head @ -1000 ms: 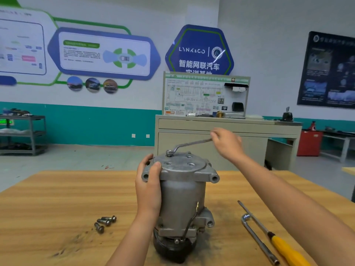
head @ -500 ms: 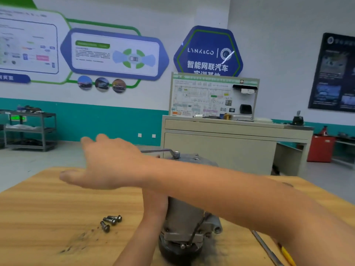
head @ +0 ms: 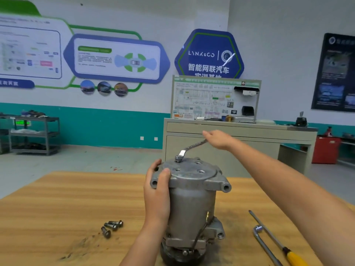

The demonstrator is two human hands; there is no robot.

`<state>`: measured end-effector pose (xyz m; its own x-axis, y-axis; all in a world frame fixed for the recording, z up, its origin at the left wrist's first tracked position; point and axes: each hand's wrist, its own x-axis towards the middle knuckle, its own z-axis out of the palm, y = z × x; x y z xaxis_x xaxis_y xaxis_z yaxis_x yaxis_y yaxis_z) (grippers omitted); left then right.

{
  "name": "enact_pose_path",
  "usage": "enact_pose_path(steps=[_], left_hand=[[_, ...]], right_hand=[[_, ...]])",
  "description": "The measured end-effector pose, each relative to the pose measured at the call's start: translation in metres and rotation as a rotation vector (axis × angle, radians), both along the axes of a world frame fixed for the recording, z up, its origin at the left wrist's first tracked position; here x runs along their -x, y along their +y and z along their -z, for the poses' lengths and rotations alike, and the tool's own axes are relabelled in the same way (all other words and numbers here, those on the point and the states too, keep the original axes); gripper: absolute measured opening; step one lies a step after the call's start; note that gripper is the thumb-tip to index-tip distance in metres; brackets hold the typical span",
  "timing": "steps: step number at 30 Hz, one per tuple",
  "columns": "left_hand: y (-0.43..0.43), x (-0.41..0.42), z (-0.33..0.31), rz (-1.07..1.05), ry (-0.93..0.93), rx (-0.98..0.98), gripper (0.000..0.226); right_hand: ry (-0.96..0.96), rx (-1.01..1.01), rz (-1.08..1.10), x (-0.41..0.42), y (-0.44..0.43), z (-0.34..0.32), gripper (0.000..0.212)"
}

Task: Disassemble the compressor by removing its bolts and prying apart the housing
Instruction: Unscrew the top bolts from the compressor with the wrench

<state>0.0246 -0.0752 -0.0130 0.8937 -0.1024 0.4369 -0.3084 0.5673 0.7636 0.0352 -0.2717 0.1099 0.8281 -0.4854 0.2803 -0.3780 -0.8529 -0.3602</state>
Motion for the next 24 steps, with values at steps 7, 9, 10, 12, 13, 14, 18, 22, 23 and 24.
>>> enact_pose_path(steps=[7, 9, 10, 12, 13, 14, 18, 22, 23, 24], left_hand=[[-0.001, -0.002, -0.002, -0.060, -0.061, -0.030, 0.020], [0.000, -0.002, 0.000, -0.059, -0.082, -0.047, 0.024], [-0.001, -0.005, 0.003, -0.077, -0.087, -0.055, 0.025], [-0.004, -0.005, 0.003, -0.109, -0.017, -0.065, 0.024], [-0.009, 0.000, 0.000, -0.124, -0.016, -0.078, 0.026], [-0.013, 0.009, -0.007, -0.093, -0.068, -0.017, 0.028], [-0.009, 0.011, -0.012, 0.054, -0.075, 0.021, 0.032], [0.002, -0.002, 0.002, -0.010, -0.009, -0.044, 0.017], [0.001, -0.002, 0.002, -0.013, -0.018, -0.051, 0.020], [0.002, 0.001, -0.001, -0.009, -0.029, -0.060, 0.021]], right_hand=[[0.276, 0.170, -0.369, -0.089, 0.168, 0.001, 0.076], [0.187, 0.271, -0.524, -0.057, 0.211, 0.006, 0.073], [0.132, 0.310, -0.595, -0.034, 0.223, 0.007, 0.067], [-0.030, 0.293, -0.763, 0.018, 0.227, 0.012, 0.048], [-0.142, 0.225, -0.845, 0.047, 0.220, 0.015, 0.038], [-0.261, 0.132, -0.896, 0.074, 0.210, 0.020, 0.033], [-0.610, -0.229, -0.780, 0.155, 0.128, 0.046, 0.028], [-0.780, -0.154, -0.259, 0.140, 0.032, 0.054, 0.024], [-0.732, -0.087, -0.158, 0.119, 0.013, 0.051, 0.027], [-0.635, -0.020, -0.077, 0.094, -0.002, 0.047, 0.031]])
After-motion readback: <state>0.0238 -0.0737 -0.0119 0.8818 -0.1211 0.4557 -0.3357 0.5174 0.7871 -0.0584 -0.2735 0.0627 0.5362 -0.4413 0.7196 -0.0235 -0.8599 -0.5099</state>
